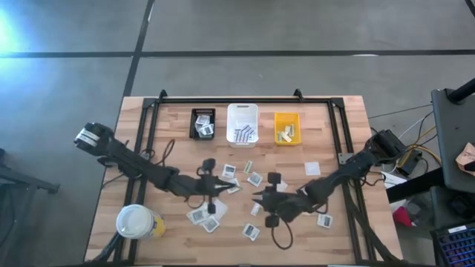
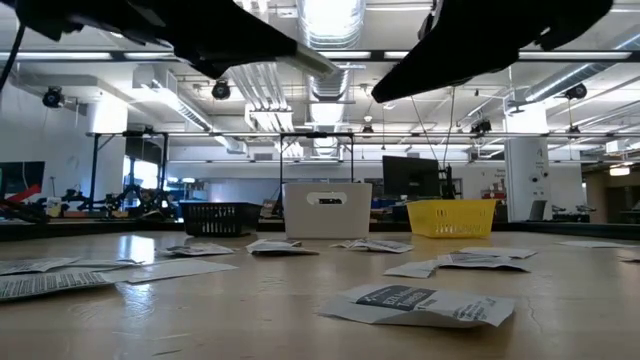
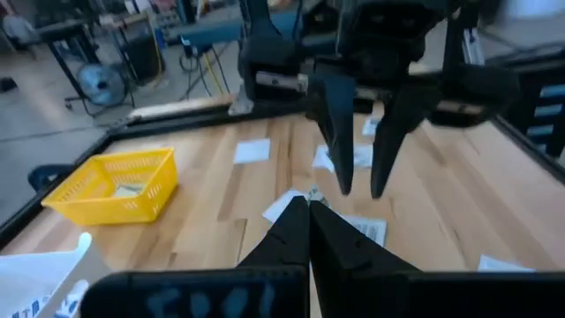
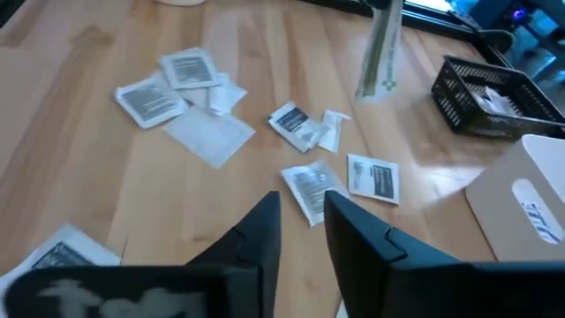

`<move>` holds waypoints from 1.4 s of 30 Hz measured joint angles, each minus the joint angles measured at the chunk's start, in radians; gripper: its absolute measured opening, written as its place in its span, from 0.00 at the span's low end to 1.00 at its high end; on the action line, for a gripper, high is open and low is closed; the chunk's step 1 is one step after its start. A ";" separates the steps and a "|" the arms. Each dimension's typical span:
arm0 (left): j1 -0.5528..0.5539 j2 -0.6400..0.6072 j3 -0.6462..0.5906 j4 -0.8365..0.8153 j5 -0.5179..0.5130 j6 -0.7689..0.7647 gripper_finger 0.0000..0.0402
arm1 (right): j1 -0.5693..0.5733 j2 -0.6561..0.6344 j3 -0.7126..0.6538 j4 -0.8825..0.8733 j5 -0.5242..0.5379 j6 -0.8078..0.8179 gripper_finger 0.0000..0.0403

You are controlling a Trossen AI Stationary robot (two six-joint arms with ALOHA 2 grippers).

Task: Pick & Place First Aid Supplies
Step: Put the green bandage into the yellow basket

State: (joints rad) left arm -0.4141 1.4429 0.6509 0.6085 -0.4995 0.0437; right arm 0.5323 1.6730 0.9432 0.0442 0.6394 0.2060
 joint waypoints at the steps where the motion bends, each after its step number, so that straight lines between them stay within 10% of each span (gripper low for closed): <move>1: 0.003 0.000 -0.015 0.032 0.000 0.001 0.00 | -0.008 0.000 0.002 -0.001 0.000 0.001 0.24; 21: 0.054 0.001 -0.044 0.081 0.000 0.152 0.00 | -0.165 -0.002 0.070 0.024 -0.067 0.072 0.46; 42: 0.100 0.002 -0.044 0.095 0.005 0.193 0.00 | -0.213 -0.002 0.074 0.042 -0.127 0.067 0.03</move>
State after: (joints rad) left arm -0.3144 1.4448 0.6071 0.7036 -0.4950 0.2371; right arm 0.3195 1.6711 1.0172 0.0864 0.5121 0.2729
